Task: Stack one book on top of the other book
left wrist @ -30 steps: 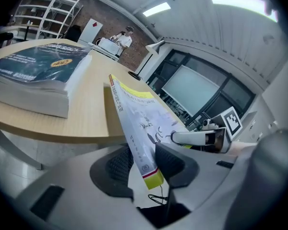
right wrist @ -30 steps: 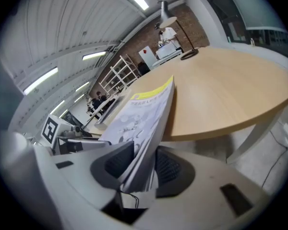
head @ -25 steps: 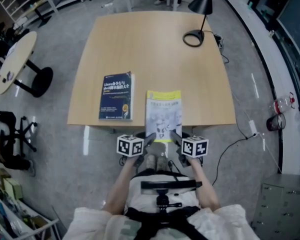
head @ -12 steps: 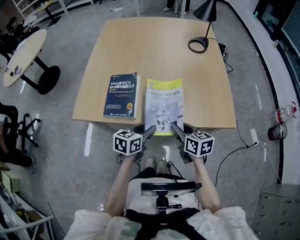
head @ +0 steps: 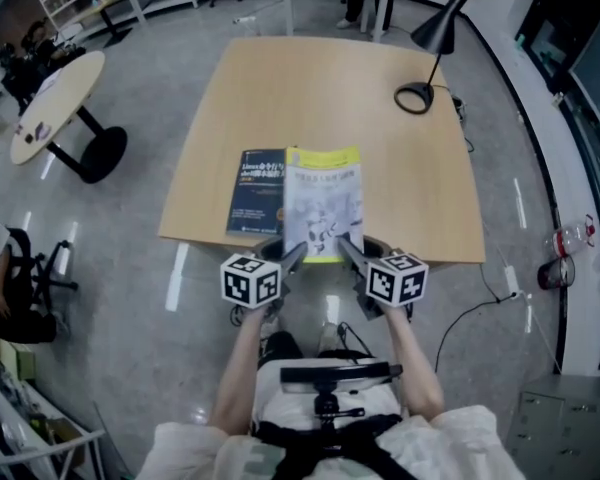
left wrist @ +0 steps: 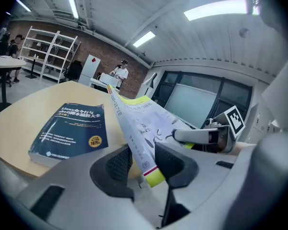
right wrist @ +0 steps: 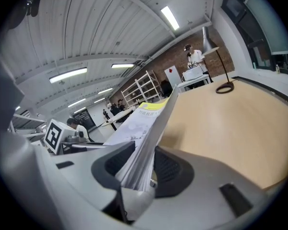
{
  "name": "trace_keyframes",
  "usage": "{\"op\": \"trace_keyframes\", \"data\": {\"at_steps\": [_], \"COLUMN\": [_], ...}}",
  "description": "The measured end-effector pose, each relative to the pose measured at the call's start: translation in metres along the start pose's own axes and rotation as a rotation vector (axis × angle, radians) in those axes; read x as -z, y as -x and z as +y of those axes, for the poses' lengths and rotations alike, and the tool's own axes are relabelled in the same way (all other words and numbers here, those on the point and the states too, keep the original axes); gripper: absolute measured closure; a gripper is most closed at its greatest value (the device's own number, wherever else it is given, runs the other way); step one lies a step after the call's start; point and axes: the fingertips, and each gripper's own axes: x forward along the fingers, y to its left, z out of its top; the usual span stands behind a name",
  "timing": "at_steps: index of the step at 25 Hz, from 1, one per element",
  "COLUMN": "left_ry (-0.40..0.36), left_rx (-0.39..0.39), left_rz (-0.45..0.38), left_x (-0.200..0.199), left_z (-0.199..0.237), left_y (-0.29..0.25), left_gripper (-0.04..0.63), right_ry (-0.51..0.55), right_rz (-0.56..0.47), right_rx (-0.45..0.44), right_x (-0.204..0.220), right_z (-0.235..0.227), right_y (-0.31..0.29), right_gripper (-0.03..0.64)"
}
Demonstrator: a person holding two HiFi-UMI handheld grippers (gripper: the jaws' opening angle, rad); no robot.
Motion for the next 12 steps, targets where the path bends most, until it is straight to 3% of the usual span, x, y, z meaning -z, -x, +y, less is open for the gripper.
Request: {"op": "trace_keyframes", "data": {"at_steps": [5, 12], "left_ry": [0.008, -0.031], "left_rx": [0.017, 0.049], "left_rz": [0.005, 0.053], "left_x": [-0.009, -0.025], "left_z": [0.067, 0.123], "left_y": [0.042, 0.069], "left_gripper": [0.449, 0.449], "right_ry": [0.012, -0.009], "right_rz": [0.010, -0.004], "right_rx": [0.021, 0.069], "right_x": [-0.002, -0.004], "right_z": [0.050, 0.084], "right_y": [-0.063, -0.116], "right_gripper": [0.492, 0.492]}}
